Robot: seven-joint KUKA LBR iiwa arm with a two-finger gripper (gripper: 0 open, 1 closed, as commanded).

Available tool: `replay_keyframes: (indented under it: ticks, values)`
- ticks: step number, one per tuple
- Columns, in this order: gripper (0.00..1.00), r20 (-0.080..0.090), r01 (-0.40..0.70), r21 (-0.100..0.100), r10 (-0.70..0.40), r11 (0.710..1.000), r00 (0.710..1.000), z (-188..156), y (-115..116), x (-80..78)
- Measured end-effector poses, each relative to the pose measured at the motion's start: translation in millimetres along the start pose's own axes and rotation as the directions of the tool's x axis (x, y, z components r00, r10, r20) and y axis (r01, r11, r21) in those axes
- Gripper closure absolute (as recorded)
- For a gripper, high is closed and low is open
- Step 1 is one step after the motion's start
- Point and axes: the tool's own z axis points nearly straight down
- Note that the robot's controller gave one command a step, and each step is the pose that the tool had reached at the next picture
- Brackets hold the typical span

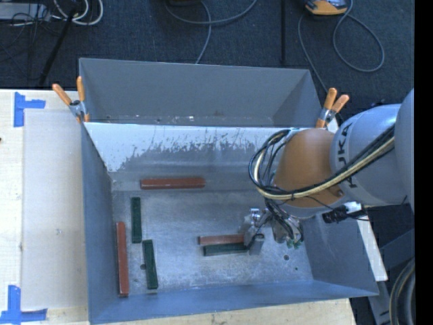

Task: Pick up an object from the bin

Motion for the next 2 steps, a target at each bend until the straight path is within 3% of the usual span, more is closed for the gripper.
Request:
replay_keyframes:
  ticks: [1, 2]
  values:
    - [1.00, 0.003, 0.354, 0.001, -0.354, 0.935, 0.935, -37.2, -14.5, 21.2]
    - [1.00, 0.011, 0.333, 0.004, -0.333, 0.943, 0.943, -156.8, -16.7, 15.5]
